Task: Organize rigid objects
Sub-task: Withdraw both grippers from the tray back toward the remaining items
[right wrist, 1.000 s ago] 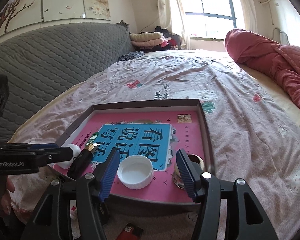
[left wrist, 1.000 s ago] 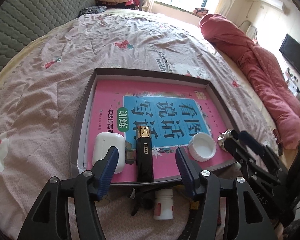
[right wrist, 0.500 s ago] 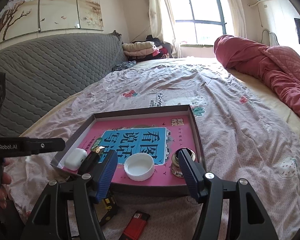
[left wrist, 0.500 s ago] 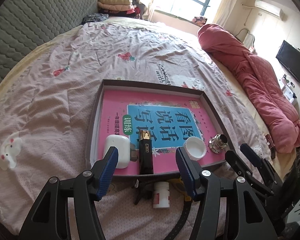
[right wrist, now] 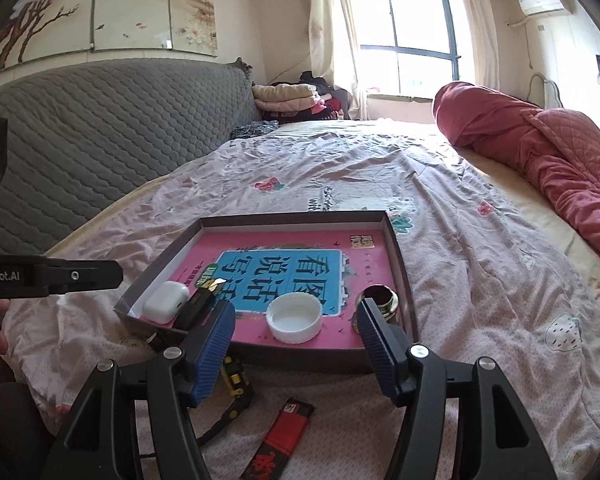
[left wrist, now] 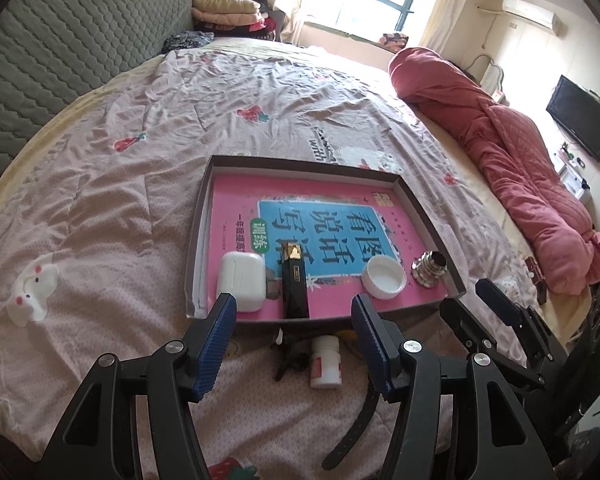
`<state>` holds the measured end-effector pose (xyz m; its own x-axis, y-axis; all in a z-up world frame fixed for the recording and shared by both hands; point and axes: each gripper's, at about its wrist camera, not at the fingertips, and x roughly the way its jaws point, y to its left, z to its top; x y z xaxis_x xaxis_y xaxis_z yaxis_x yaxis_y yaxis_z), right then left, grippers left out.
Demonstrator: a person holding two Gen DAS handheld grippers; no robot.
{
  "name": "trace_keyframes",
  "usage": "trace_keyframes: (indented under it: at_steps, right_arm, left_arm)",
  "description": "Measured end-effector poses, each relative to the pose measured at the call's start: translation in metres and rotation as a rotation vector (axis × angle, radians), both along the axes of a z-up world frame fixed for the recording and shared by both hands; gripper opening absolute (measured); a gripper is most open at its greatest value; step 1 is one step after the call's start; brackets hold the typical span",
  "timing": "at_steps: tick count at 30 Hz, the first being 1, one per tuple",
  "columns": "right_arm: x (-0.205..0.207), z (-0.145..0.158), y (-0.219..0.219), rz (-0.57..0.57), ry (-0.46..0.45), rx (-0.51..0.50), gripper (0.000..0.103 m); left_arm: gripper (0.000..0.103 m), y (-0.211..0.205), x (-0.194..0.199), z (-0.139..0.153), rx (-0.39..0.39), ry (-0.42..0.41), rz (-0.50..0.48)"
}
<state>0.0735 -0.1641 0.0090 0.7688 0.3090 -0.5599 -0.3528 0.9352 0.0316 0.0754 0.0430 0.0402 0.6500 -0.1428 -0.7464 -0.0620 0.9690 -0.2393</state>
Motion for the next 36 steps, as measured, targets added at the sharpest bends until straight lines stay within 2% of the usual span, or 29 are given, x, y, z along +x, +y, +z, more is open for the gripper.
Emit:
trace_keyframes:
  at_steps: [9, 28, 36]
  right_arm:
    - [-0.015, 0.000, 0.000, -0.023, -0.008, -0.052, 0.063]
    - [-0.042, 0.003, -0.009, -0.042, 0.001, -0.093, 0.063]
    - [-0.053, 0.000, -0.014, -0.045, 0.031, -0.092, 0.063]
  left_arm:
    - [0.062, 0.006, -0.011, 0.009, 0.005, -0.032, 0.012]
    - [0.062, -0.013, -0.036, 0.001, 0.024, -0.005, -0.068]
    - [0.062, -0.026, -0.045, -0.001, 0.043, 0.006, -0.106]
